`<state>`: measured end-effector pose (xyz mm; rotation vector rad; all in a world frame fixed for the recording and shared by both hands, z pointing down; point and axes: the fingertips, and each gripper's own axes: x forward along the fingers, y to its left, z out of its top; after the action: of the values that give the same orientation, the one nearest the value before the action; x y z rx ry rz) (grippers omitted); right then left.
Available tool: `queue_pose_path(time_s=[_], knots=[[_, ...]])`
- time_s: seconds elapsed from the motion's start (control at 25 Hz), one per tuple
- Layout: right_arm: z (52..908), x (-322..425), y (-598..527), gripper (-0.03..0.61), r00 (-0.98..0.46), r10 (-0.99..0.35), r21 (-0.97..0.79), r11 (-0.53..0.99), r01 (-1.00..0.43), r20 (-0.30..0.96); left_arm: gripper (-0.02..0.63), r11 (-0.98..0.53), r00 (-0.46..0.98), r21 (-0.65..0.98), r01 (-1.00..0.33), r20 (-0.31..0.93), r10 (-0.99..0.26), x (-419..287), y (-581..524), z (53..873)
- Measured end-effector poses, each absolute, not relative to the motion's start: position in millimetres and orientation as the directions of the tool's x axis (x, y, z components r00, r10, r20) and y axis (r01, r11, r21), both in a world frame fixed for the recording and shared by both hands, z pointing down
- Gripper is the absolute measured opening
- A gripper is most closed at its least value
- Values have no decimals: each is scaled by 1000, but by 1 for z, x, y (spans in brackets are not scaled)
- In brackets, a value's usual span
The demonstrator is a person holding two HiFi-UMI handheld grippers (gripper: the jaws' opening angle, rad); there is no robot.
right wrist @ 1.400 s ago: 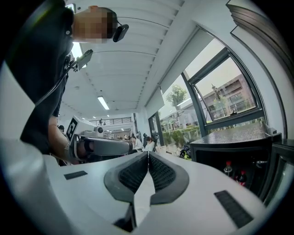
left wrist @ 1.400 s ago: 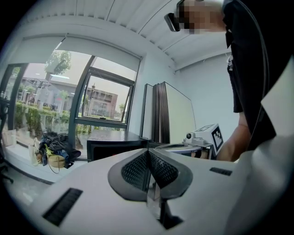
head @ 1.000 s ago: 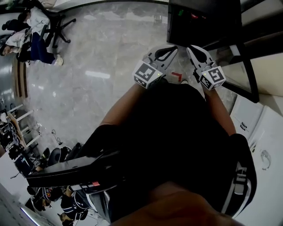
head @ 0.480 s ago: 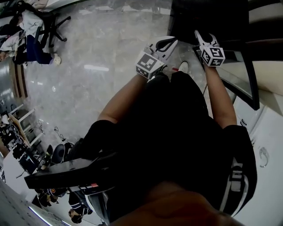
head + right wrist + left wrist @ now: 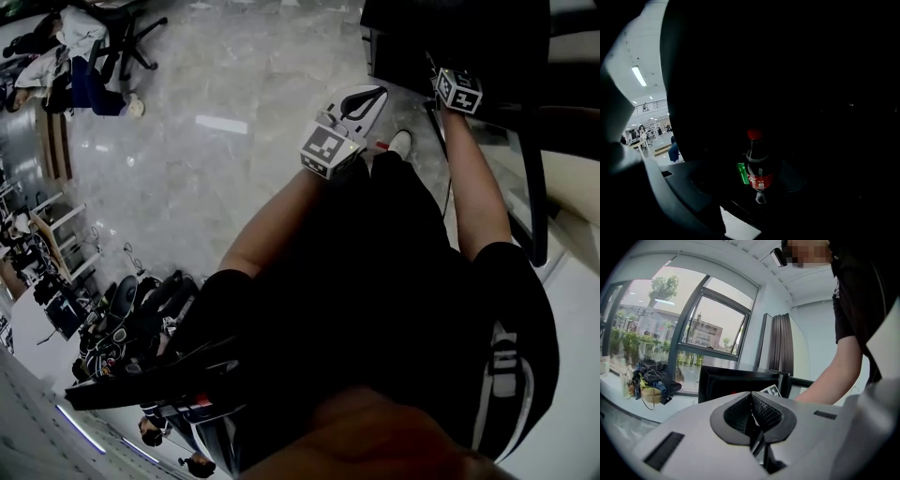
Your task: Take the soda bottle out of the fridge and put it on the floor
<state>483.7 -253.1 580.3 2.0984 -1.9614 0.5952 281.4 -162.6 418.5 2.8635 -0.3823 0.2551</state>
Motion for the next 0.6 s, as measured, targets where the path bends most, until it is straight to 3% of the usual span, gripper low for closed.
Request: queue_pose_path(time_s=[0.28, 0.6], knots=[[591, 492, -274, 330, 39, -915, -93, -83, -992, 402, 5, -919, 940, 225, -323, 188, -285, 295, -170, 424], [616, 494, -275, 331, 54, -958, -42, -68, -997, 283, 5, -921, 930, 179, -346, 194, -312, 301, -160, 472]])
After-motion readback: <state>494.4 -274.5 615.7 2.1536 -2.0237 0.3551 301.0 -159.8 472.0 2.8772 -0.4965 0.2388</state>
